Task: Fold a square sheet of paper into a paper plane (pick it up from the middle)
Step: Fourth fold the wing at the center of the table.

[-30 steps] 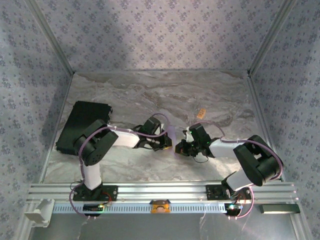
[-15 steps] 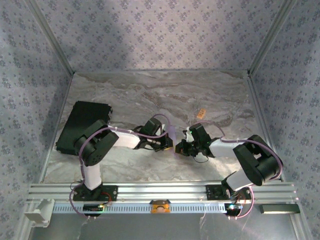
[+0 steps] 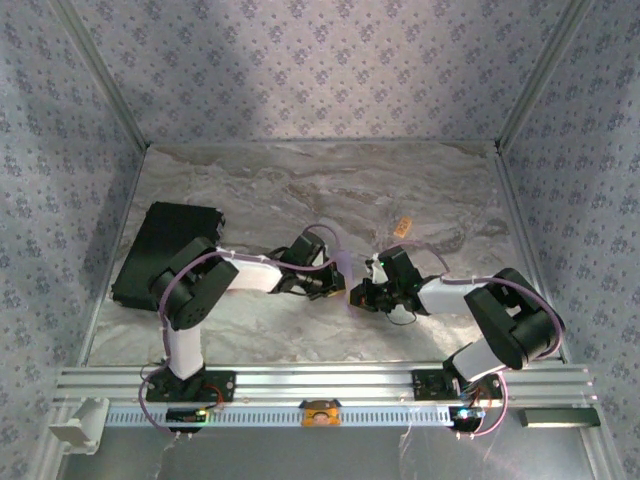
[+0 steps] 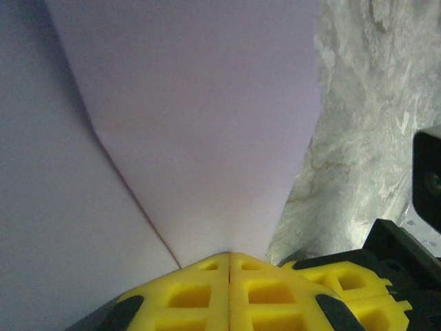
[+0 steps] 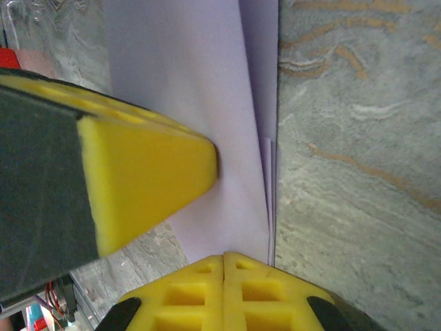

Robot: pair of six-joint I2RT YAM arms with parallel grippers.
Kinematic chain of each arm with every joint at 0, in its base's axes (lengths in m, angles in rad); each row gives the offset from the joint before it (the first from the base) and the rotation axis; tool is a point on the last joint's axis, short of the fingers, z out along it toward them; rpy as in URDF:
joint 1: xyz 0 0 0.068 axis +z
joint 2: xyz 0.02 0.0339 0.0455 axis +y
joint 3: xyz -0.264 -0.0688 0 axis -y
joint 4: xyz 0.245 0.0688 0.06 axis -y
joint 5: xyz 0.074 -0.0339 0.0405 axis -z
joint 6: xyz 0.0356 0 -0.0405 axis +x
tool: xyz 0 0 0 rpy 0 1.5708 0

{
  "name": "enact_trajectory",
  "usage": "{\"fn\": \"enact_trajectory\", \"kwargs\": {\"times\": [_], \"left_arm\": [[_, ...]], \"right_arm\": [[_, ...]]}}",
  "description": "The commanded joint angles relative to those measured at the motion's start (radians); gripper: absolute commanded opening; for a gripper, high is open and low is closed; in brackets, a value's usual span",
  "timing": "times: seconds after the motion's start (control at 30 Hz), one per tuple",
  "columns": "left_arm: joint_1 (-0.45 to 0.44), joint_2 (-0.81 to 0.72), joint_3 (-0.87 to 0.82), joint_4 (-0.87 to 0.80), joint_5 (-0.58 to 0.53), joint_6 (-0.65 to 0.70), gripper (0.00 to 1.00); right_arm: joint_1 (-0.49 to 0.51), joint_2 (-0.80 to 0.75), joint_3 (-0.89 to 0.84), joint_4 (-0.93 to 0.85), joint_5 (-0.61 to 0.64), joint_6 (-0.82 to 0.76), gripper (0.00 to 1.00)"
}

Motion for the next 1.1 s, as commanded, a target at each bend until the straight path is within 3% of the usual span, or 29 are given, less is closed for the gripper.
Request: {"fn": "enact_trajectory", "kwargs": {"times": [0.0,0.4,0.73,1.07], "left_arm": [[0.044,0.027,0.011,-0.072,-0.091,-0.006,0.06],[0.091,0.008,0.044,-0.050,-0.044,0.030,0.07],[0.031,-0.122,0.021,-0.090,-0.065,0.147,0.10],[0.046,0.010,0.081,-0.041,0.014,0.158,0.09]], "right_arm": [[0.001,0.050,-0.055,-0.153,0.079,-0.020,0.00],[-0.009,0.040,-0.056,-0.166,0.077,-0.031,0.00],[-0.018,0.035,-0.049,-0.183,0.073,-0.046,0.00],[-0.025,0.027,-0.054,-0.188,0.076,-0.048,0.00]]}}
